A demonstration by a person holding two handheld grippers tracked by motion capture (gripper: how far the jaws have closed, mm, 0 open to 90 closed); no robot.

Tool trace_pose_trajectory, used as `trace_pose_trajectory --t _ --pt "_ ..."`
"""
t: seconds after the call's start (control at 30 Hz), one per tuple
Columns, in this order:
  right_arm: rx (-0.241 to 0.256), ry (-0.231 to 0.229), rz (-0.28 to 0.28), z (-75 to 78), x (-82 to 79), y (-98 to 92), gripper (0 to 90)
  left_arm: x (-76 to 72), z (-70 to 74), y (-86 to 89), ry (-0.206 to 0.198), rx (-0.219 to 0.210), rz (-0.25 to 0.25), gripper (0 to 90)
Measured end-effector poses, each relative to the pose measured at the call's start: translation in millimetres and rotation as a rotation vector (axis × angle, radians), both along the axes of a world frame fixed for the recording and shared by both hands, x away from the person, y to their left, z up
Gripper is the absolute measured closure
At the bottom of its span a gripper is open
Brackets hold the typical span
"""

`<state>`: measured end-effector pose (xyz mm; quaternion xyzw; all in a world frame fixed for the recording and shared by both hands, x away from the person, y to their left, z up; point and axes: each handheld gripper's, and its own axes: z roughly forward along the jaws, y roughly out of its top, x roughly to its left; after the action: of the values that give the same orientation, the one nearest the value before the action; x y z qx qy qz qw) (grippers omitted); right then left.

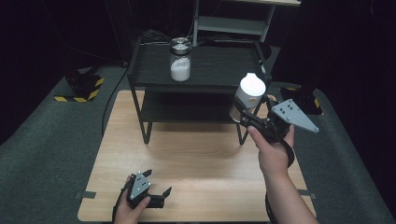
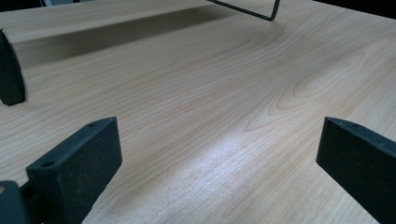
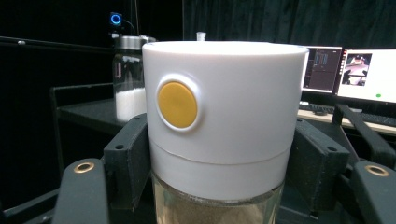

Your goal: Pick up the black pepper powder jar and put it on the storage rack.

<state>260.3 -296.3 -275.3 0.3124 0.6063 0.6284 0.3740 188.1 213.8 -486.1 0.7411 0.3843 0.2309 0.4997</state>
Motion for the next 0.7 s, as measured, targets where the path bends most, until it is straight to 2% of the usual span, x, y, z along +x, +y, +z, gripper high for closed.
trace_pose_trajectory --t 0.07,0.2,0.4,0.7 --pt "0.0 0.011 -0.001 8.7 3.9 2.8 30.5 0.0 -0.1 0.2 0.0 -0.001 -0.001 0.4" --pt "-0.008 0.001 -0.012 17.9 7.9 7.5 30.5 -0.3 -0.3 0.3 0.001 -0.005 0.0 0.4" --pt "-0.01 -0.002 -0.026 29.9 15.3 14.6 30.5 0.0 -0.8 1.2 0.001 -0.008 -0.004 0.4" --pt "0.002 0.019 -0.052 46.6 31.6 22.6 30.5 -0.2 -1.0 1.9 0.002 -0.012 -0.004 0.4"
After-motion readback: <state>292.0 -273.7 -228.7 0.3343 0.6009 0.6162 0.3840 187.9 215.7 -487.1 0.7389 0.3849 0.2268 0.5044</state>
